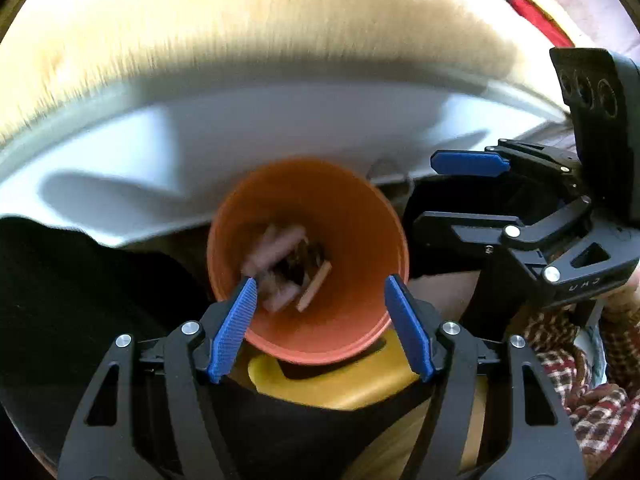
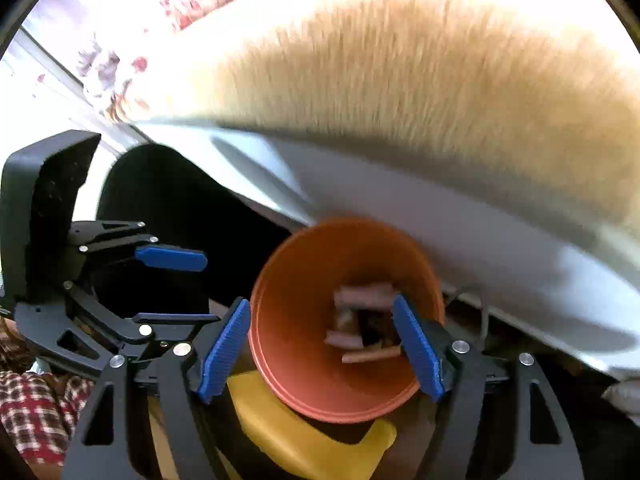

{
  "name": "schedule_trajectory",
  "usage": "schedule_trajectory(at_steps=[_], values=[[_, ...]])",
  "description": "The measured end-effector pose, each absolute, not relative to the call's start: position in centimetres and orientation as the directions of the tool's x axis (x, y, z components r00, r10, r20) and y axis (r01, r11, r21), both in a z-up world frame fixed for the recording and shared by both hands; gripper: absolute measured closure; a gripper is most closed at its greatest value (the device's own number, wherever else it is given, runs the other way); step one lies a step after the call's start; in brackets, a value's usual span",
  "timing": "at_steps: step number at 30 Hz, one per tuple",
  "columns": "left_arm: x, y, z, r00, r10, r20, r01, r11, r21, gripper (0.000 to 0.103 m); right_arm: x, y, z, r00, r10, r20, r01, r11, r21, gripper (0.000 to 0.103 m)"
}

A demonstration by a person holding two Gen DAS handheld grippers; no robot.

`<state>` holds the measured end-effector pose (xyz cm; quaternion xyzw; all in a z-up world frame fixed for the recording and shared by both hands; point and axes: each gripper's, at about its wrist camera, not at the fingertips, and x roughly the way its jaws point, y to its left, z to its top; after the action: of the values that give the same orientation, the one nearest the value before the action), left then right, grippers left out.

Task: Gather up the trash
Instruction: 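Carry the hair clip and glass cup over the bucket and open both tools, then grasp the white charger plug with the right tool while the left tool grasps a white-capped small bottle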

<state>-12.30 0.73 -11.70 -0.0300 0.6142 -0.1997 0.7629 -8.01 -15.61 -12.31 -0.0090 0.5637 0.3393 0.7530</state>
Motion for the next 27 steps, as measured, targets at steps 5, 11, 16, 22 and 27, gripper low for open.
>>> schedule_trajectory(at_steps=[5,11,16,22,27], values=[[-10.9,1.3,-6.7,0.359,-0.343,-0.868,0.292,0.925,-0.245,0.038,-7.7,-16.0,-8.0,0.243,0.572,-0.784,-0.570,0.738,0.362,0.024],[-7.6,3.6,-0.4,0.551,-0.339,-0.762,0.235,0.940,-0.248,0.034,-6.1,-16.2,-1.5,0.422,0.598,-0.682,-0.629,0.734,0.255,0.016],[-4.9,3.2,3.8,0.654,-0.336,-0.677,0.205,0.941,-0.269,0.028,-0.8,-17.9,1.9,0.549,0.519,-0.654,-0.584,0.799,0.144,0.008],[-2.2,1.7,4.9,0.675,-0.362,-0.643,0.225,0.931,-0.287,0.026,8.9,-18.8,3.2,0.621,0.409,-0.668,-0.509,0.859,0.054,0.006],[-1.9,1.3,4.3,0.658,-0.374,-0.653,0.242,0.927,-0.287,0.026,18.0,-17.0,1.7,0.630,0.287,-0.722,-0.476,0.877,-0.067,0.006]])
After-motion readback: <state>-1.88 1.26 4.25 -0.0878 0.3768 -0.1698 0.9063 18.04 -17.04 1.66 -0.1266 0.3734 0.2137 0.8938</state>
